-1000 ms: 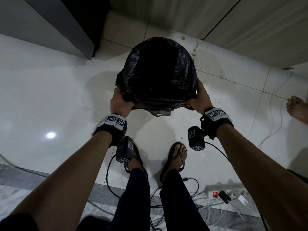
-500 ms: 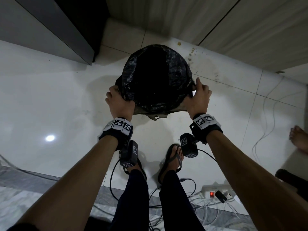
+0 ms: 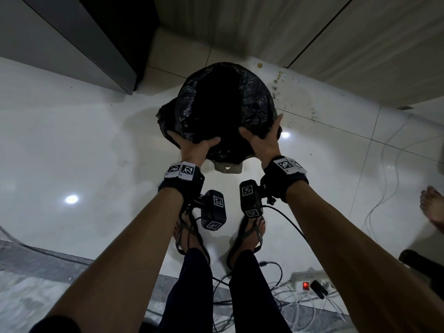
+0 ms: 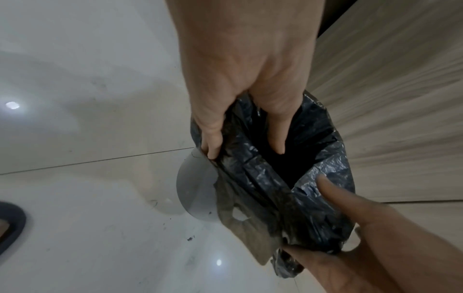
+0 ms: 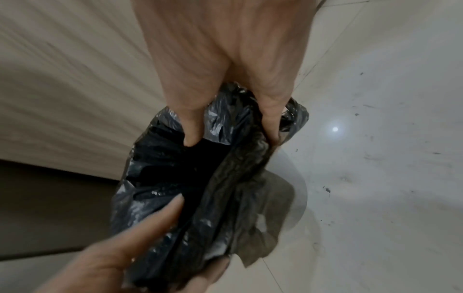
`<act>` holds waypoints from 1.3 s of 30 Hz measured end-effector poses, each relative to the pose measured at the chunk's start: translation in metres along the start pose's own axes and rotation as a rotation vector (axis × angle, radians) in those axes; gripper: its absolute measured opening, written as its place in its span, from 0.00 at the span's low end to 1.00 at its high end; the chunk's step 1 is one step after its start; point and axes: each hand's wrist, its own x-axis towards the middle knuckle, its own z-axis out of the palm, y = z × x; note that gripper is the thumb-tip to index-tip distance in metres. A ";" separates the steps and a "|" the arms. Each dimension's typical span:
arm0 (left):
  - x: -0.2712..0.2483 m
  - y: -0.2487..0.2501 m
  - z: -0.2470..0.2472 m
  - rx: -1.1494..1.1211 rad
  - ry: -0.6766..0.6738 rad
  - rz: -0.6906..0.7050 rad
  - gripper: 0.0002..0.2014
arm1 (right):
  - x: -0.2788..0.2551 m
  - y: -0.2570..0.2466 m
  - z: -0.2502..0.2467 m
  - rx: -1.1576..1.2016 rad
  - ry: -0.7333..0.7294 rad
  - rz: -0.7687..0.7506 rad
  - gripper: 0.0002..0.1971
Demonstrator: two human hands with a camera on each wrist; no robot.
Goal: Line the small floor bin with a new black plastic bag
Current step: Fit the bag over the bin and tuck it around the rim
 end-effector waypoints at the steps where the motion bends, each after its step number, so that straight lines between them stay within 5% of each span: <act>1: 0.003 0.002 0.001 0.002 -0.014 0.026 0.75 | 0.002 0.000 0.001 0.000 -0.017 -0.032 0.63; 9: 0.032 0.012 0.005 -0.171 -0.018 0.014 0.50 | 0.030 0.002 0.010 0.052 0.017 -0.072 0.64; 14: 0.057 0.008 -0.002 -0.184 -0.058 -0.027 0.42 | 0.048 0.008 0.005 0.090 -0.028 -0.010 0.59; 22: 0.073 0.038 -0.016 -0.200 -0.107 -0.041 0.43 | 0.067 -0.009 -0.005 0.158 0.004 -0.006 0.60; 29: 0.072 0.061 -0.016 0.004 0.044 0.189 0.55 | 0.062 -0.022 -0.006 -0.064 0.203 -0.245 0.48; 32: 0.080 0.064 -0.019 -0.005 0.024 0.087 0.57 | 0.070 -0.018 -0.001 -0.084 0.118 -0.137 0.40; 36: 0.083 0.067 -0.024 -0.076 -0.149 -0.046 0.39 | 0.081 -0.012 -0.005 -0.041 0.061 -0.015 0.35; 39: 0.081 0.069 -0.024 -0.023 -0.028 -0.056 0.51 | 0.076 -0.017 -0.010 -0.269 0.171 -0.145 0.31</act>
